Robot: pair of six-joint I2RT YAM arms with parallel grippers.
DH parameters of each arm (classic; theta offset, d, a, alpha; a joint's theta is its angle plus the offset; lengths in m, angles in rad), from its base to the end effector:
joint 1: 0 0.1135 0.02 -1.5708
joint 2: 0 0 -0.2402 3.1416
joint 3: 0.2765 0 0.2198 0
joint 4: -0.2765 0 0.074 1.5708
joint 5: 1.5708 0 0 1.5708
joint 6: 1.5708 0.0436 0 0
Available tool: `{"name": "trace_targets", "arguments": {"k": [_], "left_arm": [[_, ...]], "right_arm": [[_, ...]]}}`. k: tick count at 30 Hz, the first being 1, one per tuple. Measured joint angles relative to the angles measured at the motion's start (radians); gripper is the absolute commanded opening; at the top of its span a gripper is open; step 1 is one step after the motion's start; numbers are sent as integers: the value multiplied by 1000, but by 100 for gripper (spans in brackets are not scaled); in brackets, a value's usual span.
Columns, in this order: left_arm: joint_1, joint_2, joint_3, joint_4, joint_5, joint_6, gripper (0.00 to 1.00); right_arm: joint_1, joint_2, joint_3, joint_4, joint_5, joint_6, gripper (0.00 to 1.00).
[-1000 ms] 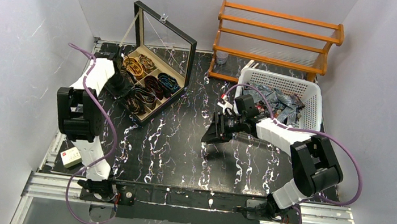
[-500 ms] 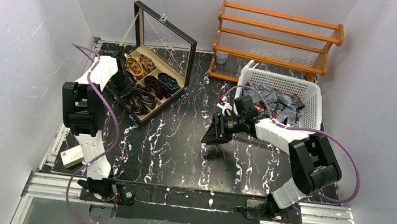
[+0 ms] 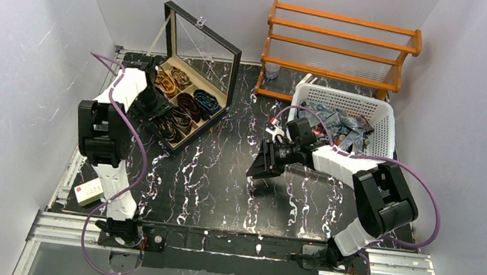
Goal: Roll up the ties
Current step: Place the tie in the storage box, then reset both arms
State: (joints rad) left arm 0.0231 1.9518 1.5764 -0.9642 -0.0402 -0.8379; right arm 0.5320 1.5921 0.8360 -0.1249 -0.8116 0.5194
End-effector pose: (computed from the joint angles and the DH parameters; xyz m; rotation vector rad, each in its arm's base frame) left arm 0.3548 0.0099 0.2003 -1.2216 2.6438 -0.0803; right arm 0.2307 0.1725 0.1720 -0.4149 2.5802 1.4255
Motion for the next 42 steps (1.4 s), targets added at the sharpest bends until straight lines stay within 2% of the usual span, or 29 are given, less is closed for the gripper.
{"name": "trace_targets", "arguments": {"k": [9,16,23,30,35,37,42], "left_arm": [[-1,-30,61,-43,-31,0,59],[-1,-71,50,-26,-28,0,51],[-1,-80,-35,21,-18,0,42],[-1,-79,-58,52,-7,4,40],[-1,-79,-54,49,-8,8,45],[-1,-78,-36,39,-8,11,53],[-1,-106,14,51,-17,28,65]], "right_arm": [[0,0,0,0,-3,0,53],[0,0,0,0,-3,0,53],[0,1,0,-5,-3,-4,53],[0,14,0,-8,-3,-8,53],[0,17,0,-14,-3,-18,53],[0,17,2,-26,-3,-25,55],[0,16,23,-58,2,-36,59]]}}
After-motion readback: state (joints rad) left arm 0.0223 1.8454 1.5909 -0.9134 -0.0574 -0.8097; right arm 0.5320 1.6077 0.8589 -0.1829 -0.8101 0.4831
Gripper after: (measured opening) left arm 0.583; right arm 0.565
